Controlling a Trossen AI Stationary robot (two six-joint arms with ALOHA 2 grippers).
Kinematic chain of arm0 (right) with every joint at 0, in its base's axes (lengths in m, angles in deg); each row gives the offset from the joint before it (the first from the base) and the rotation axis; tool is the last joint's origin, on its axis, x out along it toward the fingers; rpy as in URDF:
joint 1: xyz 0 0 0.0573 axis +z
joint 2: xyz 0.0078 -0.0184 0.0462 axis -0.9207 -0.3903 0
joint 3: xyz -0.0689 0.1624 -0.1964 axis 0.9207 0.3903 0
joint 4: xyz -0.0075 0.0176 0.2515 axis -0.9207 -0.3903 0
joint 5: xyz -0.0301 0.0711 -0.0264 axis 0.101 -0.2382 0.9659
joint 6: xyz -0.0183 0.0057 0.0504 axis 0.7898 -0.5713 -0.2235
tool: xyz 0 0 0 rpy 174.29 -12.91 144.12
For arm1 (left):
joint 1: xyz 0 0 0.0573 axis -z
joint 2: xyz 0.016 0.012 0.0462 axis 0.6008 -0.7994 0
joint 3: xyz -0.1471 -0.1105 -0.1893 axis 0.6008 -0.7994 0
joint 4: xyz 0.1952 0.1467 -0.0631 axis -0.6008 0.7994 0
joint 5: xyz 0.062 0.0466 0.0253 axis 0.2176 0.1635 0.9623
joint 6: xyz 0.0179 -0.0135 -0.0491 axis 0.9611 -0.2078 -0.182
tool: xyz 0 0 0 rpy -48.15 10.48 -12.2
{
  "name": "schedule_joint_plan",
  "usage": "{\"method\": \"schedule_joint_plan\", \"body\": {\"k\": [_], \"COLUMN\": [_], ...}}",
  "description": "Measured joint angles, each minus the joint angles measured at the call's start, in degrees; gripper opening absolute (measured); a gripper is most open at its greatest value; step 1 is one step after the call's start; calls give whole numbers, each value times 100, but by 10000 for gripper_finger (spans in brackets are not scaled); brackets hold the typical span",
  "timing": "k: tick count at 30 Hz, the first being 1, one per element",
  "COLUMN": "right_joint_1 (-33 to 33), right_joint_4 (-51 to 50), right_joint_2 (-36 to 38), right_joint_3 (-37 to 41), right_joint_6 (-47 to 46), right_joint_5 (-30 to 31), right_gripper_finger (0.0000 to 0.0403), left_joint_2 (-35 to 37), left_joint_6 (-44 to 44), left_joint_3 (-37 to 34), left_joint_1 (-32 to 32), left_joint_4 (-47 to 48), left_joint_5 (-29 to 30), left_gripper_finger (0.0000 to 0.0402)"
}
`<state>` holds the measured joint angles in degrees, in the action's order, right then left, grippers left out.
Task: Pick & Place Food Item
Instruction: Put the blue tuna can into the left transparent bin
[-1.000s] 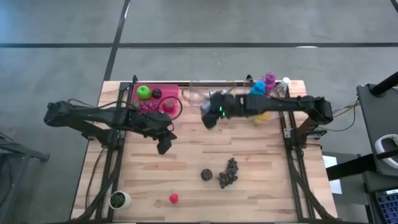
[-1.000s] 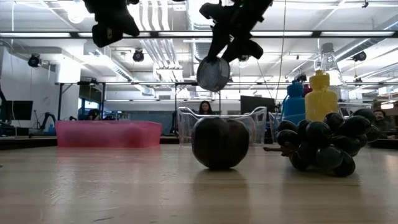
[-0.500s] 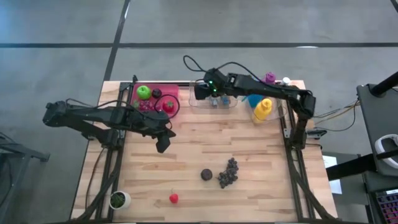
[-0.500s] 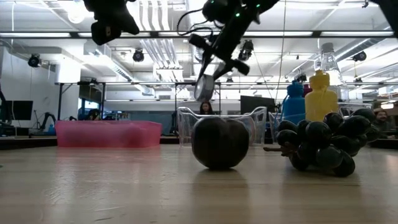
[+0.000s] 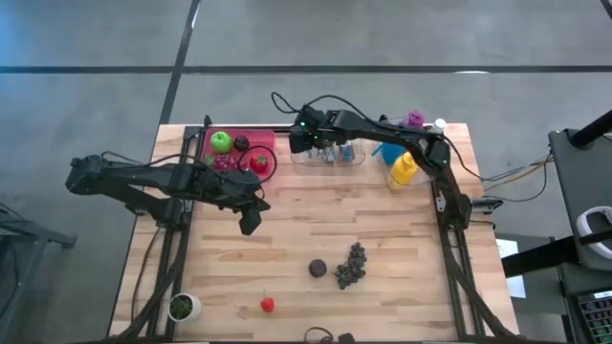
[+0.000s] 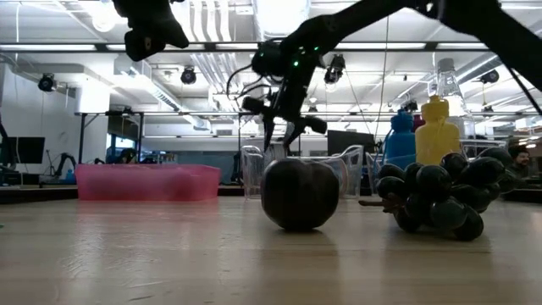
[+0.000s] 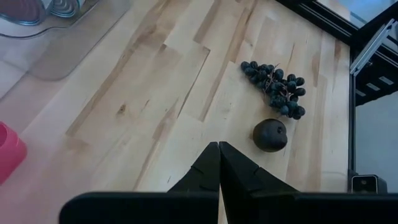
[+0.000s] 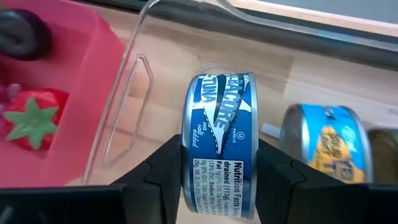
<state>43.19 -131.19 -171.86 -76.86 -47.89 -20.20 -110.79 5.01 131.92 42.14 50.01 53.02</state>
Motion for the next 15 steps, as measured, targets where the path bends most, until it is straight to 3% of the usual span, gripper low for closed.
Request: {"method": "schedule_joint_plan", "body": {"k": [6,15], "right_joint_1": [28,-18], "right_joint_4": [-116,-386], "right_joint_2": [-451,-817], "right_joint_3": [-533,-743], "right_joint_6": [55,50], "right_joint_5": [-72,-231], "right_gripper_finger": [140,141], "left_joint_2": [0,0], "left_joint_6": [-2,-4], "left_joint_3": [0,0], "left_joint_1": [0,7], "left_joint_4": [1,1], "left_joint_5": [1,-1], "left_gripper_finger": [3,3]}}
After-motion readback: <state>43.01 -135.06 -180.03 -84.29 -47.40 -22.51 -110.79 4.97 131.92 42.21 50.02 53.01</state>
